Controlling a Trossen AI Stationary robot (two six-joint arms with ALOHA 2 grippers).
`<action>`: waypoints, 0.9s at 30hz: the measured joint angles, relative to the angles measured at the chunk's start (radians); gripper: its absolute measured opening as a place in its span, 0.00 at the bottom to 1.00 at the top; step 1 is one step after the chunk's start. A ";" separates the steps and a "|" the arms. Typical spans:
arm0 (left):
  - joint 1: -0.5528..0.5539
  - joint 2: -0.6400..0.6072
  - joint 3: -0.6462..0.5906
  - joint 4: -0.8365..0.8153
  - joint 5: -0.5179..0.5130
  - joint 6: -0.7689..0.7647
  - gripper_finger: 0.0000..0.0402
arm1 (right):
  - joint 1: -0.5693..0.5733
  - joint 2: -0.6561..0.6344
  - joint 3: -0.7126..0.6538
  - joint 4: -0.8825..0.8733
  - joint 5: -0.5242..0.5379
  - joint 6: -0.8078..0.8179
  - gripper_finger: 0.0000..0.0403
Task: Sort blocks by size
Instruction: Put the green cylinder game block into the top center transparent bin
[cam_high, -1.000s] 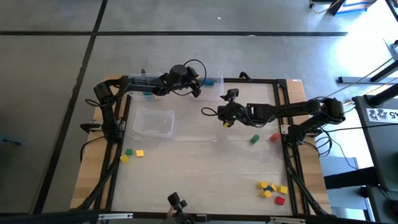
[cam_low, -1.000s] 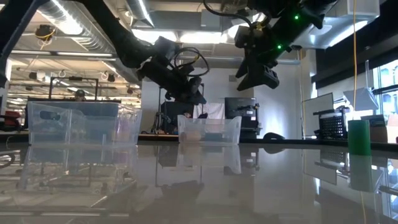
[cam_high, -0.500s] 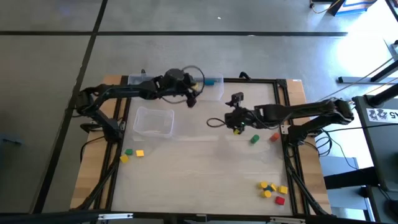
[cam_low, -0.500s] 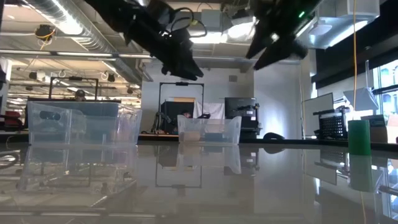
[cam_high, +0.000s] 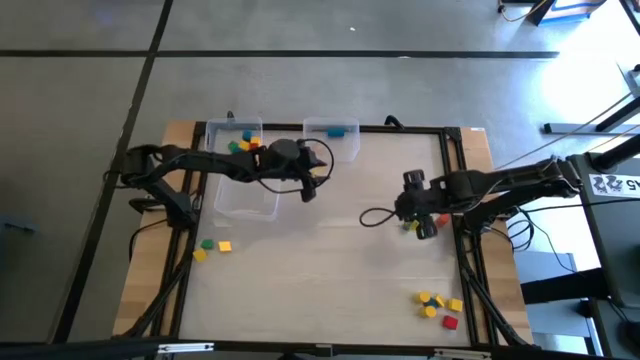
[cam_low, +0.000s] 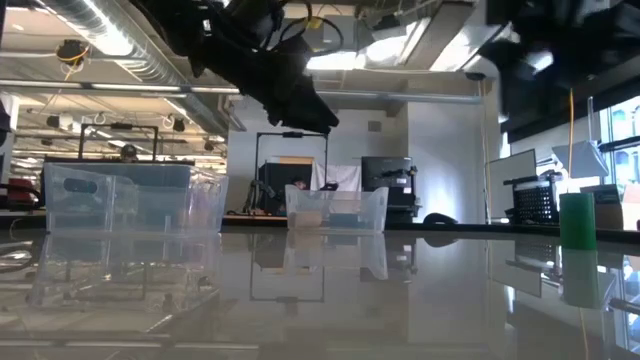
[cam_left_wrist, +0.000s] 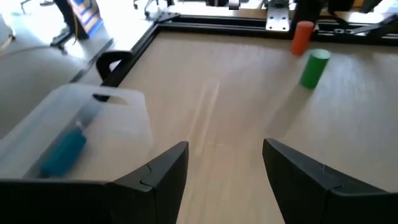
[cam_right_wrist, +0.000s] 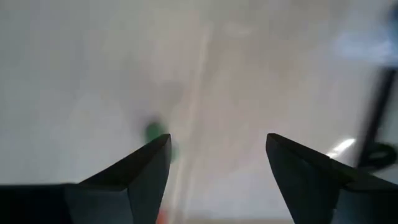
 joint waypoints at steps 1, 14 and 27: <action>-0.006 0.000 0.000 0.008 -0.001 0.012 0.51 | 0.005 0.000 -0.019 -0.006 -0.029 0.014 0.67; -0.024 0.000 0.000 0.055 0.000 0.040 0.51 | 0.003 0.000 -0.241 0.093 -0.093 0.060 0.67; -0.024 0.000 0.000 0.059 0.000 0.039 0.51 | 0.002 0.005 -0.406 0.270 -0.090 0.077 0.67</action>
